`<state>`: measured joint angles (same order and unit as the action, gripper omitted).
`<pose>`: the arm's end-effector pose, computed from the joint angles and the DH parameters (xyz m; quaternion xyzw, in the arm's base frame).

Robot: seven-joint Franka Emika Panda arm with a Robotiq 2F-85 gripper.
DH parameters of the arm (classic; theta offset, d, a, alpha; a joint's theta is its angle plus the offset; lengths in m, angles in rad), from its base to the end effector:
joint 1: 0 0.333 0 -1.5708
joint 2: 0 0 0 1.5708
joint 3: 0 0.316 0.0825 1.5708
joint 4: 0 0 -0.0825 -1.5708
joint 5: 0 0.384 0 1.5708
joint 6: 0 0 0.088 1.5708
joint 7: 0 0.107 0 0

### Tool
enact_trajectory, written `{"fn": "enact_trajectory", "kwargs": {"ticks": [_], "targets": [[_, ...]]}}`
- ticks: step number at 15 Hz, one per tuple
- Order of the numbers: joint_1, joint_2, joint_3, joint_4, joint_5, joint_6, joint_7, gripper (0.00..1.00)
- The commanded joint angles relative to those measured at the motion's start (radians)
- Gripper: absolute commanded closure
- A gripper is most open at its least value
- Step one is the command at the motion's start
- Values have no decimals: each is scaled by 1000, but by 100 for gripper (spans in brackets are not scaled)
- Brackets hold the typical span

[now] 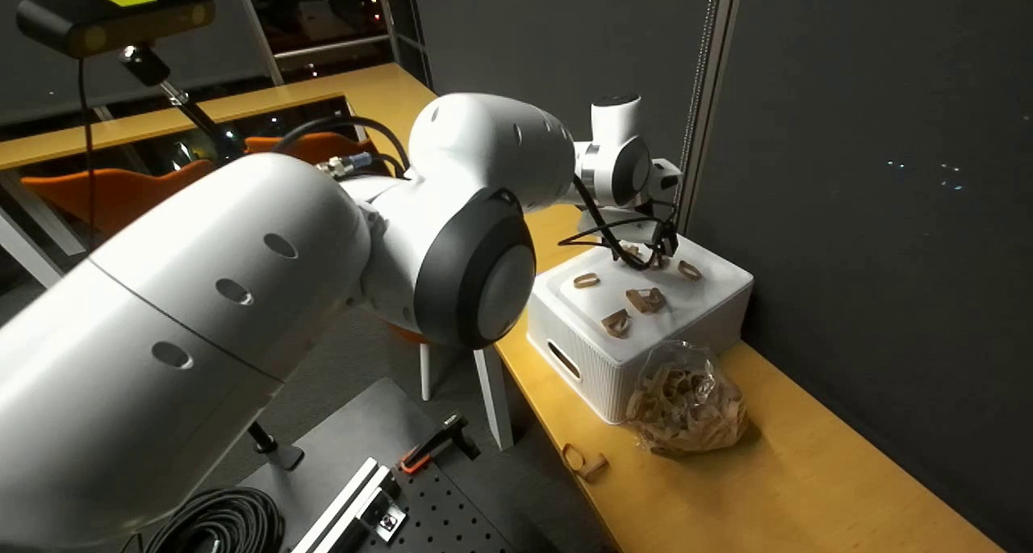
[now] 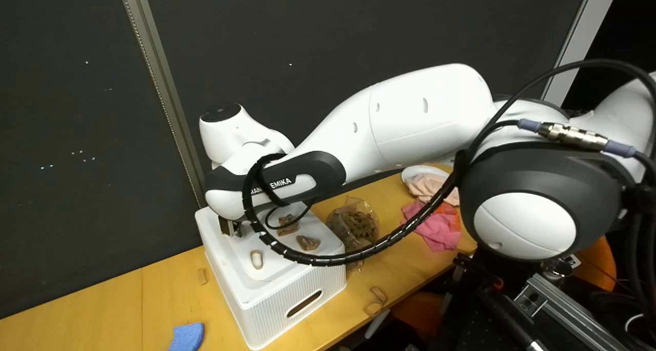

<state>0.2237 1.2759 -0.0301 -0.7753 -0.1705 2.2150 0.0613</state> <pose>0.7932 0.1621 0.1511 0.9854 0.1225 0.0920 0.0744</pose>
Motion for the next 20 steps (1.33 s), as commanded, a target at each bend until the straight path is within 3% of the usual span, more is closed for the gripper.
{"fn": "enact_trajectory", "kwargs": {"ticks": [1,2,3,12,13,20], "targets": [[2,67,12,131,15,-52,-39,0],[2,76,13,146,17,-54,-40,25],[3,84,13,161,18,-59,-44,28],[5,85,31,184,19,-71,-45,95],[4,80,35,181,18,-68,-45,100],[-22,30,36,151,21,-76,-27,100]]}}
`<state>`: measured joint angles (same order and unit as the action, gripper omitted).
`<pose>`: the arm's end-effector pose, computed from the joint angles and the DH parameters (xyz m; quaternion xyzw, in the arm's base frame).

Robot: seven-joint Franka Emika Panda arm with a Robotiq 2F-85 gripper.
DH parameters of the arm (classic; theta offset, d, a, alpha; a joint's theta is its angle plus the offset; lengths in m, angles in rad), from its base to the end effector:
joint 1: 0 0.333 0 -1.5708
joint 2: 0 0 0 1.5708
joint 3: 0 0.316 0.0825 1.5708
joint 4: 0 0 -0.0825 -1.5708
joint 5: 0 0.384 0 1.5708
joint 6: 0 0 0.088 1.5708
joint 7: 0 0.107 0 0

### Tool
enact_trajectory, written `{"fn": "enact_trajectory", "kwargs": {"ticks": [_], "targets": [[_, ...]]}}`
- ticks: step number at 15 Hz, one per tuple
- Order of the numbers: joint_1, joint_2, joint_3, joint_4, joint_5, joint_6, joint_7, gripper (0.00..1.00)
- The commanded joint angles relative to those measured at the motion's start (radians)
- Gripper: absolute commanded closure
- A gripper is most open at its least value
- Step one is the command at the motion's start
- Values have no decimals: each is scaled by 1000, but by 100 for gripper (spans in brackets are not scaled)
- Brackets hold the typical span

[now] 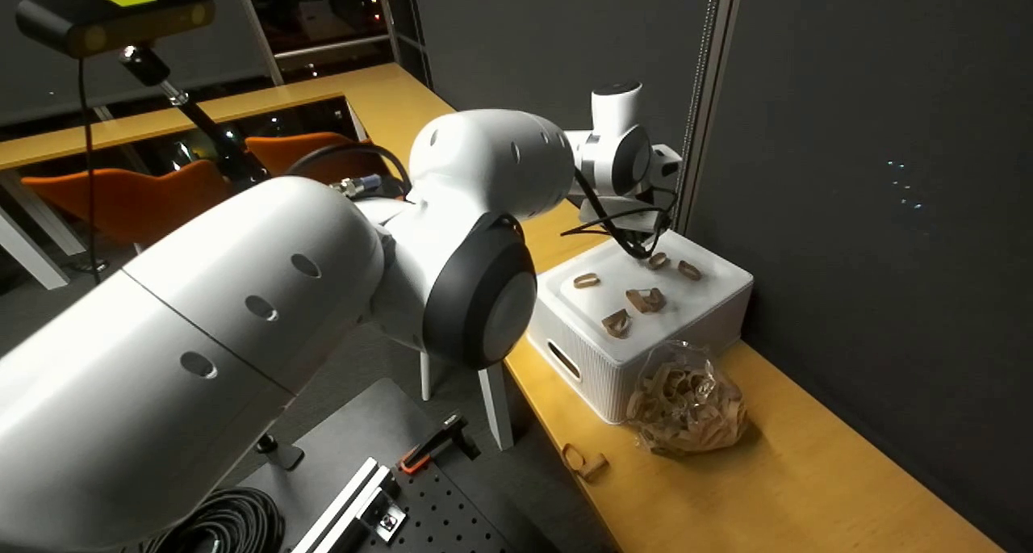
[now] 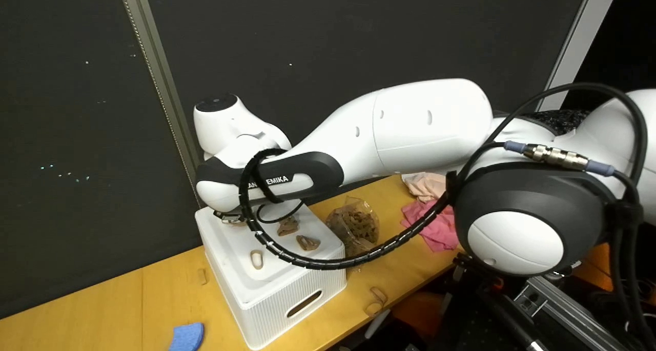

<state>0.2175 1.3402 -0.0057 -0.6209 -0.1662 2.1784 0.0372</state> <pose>0.8046 0.1694 0.1701 0.9829 0.1284 0.1166 0.0614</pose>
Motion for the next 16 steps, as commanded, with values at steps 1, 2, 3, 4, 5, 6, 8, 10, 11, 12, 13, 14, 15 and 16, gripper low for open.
{"fn": "enact_trajectory", "kwargs": {"ticks": [1,2,3,4,5,6,8,10,11,12,13,14,15,16], "targets": [[-21,-45,12,-11,18,-43,-1,100],[-25,-63,12,-25,18,-51,4,100],[-29,-76,12,-37,19,-58,10,100],[-32,-95,10,-54,18,-69,19,100],[-34,-111,9,-67,18,-83,30,100],[-36,-125,8,-80,17,-91,42,100],[-31,-160,5,-126,12,-106,70,100],[-17,-206,2,-201,7,-98,107,100],[-5,-235,-6,-253,-5,-84,125,100],[7,-272,-13,-316,-15,-69,145,100],[16,-296,-19,-360,-25,-57,161,100],[27,-320,-28,-404,-37,-52,180,100],[35,-345,-36,-449,-44,-44,201,100],[44,-371,-47,-493,-57,-34,228,100]]}}
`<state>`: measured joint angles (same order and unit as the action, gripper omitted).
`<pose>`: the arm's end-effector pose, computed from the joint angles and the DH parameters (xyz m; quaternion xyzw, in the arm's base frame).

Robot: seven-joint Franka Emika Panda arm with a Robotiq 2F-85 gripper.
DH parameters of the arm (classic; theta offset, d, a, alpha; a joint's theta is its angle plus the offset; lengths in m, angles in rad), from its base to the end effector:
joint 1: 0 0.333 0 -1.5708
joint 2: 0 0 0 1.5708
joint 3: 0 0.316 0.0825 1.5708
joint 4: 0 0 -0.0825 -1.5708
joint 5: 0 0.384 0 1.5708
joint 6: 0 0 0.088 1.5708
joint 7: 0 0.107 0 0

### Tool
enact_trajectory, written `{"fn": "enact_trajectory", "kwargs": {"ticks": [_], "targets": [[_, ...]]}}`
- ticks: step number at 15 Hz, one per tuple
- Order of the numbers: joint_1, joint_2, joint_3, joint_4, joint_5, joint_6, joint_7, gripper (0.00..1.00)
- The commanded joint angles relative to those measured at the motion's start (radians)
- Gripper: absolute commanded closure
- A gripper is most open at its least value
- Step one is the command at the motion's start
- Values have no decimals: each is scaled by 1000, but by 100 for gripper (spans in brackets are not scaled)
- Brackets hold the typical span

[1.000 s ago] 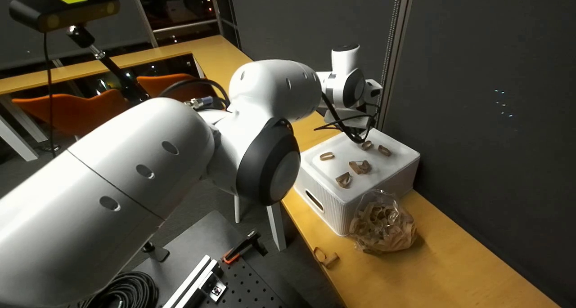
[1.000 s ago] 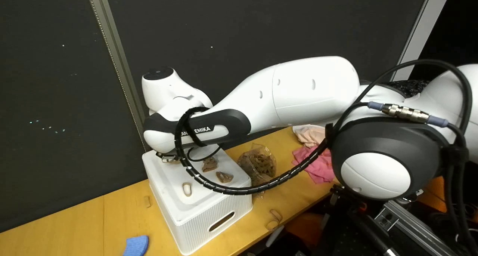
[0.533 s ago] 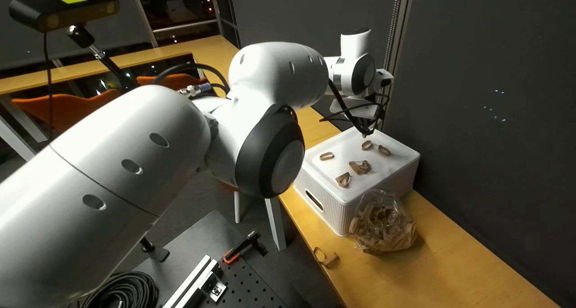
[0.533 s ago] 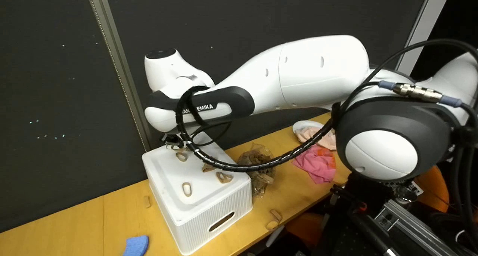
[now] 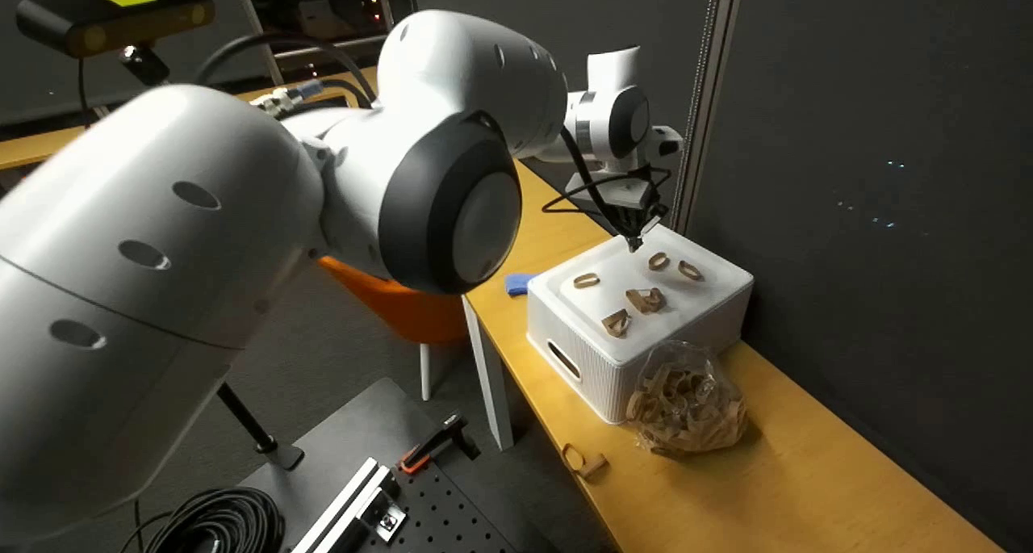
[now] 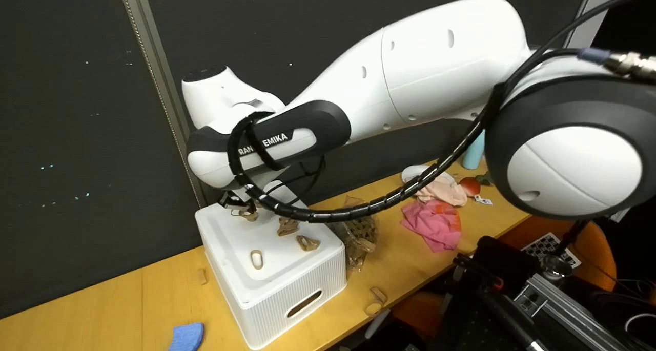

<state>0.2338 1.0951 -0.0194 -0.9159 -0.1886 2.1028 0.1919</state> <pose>0.7814 0.1676 0.2179 0.9929 0.0608 0.0634 0.0805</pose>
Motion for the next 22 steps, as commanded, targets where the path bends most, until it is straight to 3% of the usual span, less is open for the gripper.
{"fn": "enact_trajectory", "kwargs": {"ticks": [1,12,13,15,22], "targets": [[31,-151,-42,-243,-46,58,98,100],[42,-362,-94,-775,-73,389,166,100],[48,-383,-102,-815,-80,414,176,73],[55,-411,-113,-871,-89,450,185,67],[37,-413,-115,-916,-100,543,138,16]]}}
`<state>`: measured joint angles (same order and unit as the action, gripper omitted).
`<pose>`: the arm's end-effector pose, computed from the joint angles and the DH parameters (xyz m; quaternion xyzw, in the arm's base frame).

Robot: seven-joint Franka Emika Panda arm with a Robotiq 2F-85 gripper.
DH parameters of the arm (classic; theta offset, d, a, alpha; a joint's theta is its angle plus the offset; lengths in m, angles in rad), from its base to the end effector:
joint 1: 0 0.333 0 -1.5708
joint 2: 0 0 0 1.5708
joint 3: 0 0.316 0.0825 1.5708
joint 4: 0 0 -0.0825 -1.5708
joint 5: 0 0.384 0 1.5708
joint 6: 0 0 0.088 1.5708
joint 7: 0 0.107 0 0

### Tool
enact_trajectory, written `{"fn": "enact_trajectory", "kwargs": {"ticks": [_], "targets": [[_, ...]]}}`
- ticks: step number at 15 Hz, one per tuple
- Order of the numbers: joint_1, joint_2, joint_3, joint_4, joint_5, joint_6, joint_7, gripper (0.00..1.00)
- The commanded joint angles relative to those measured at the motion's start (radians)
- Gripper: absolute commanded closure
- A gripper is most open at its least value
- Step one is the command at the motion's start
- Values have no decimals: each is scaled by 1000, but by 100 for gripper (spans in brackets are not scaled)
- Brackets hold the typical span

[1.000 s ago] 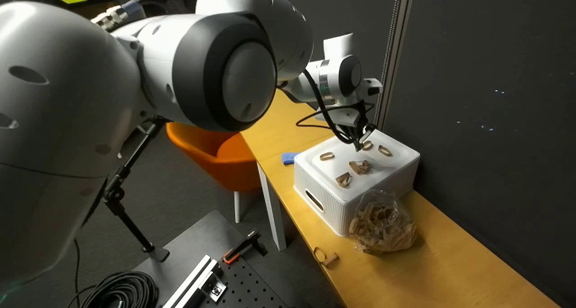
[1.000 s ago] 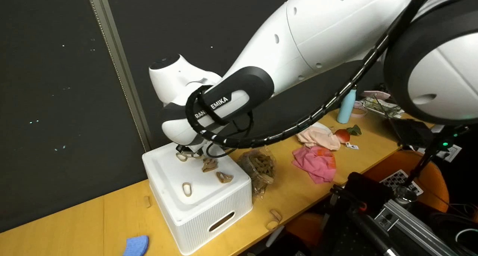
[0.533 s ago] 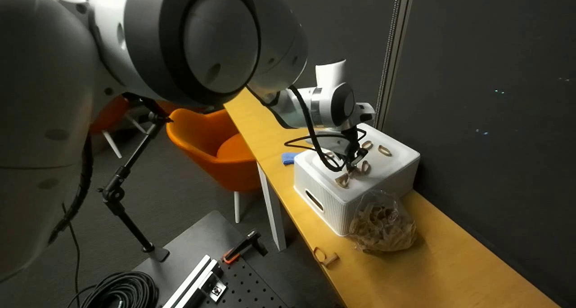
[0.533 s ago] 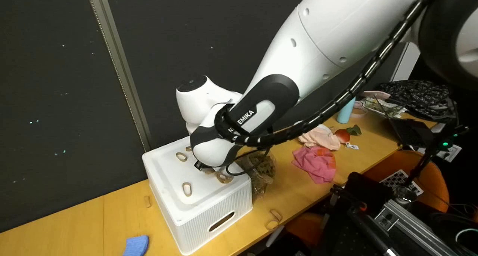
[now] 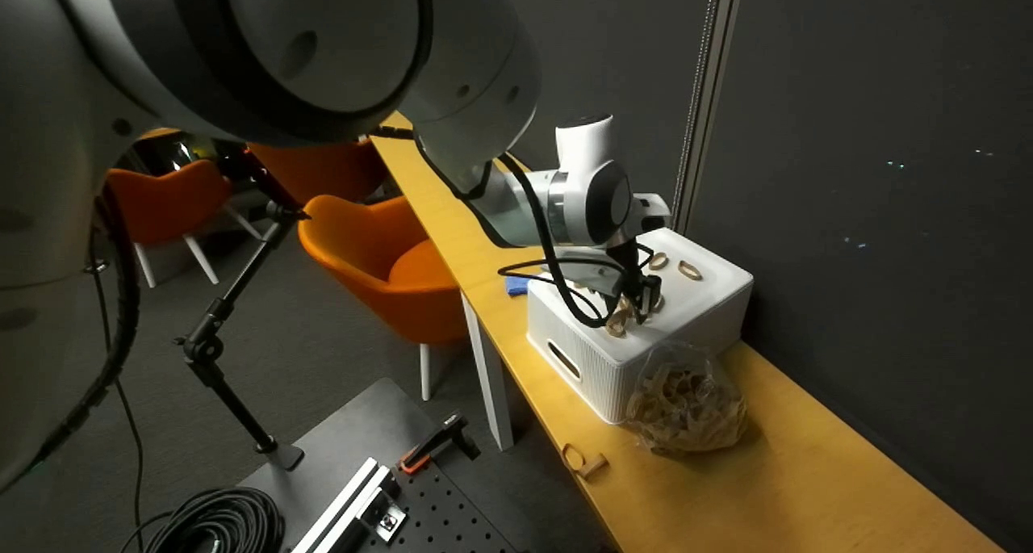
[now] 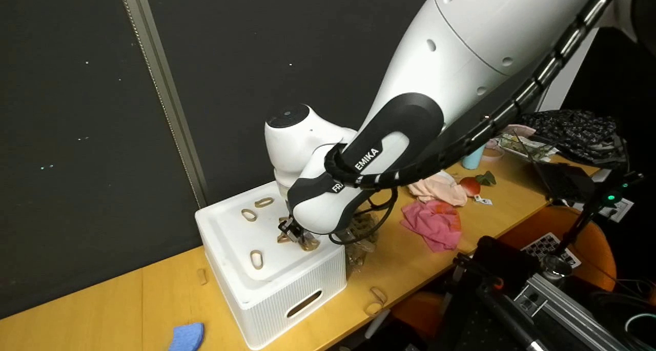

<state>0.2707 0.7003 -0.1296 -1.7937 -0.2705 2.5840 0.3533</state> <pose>0.6534 0.1041 0.1688 0.9919 0.0228 0.0711 0.1029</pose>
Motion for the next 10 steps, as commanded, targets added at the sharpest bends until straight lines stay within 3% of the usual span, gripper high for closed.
{"fn": "enact_trajectory", "kwargs": {"ticks": [1,3,6,8,10], "targets": [[-11,-18,5,-45,-20,89,-59,7],[-30,-31,29,-67,-12,150,-137,0],[-75,-49,80,-103,12,229,-257,0],[-158,-70,171,-141,61,289,-375,0],[-261,-92,276,-162,125,271,-501,0]]}}
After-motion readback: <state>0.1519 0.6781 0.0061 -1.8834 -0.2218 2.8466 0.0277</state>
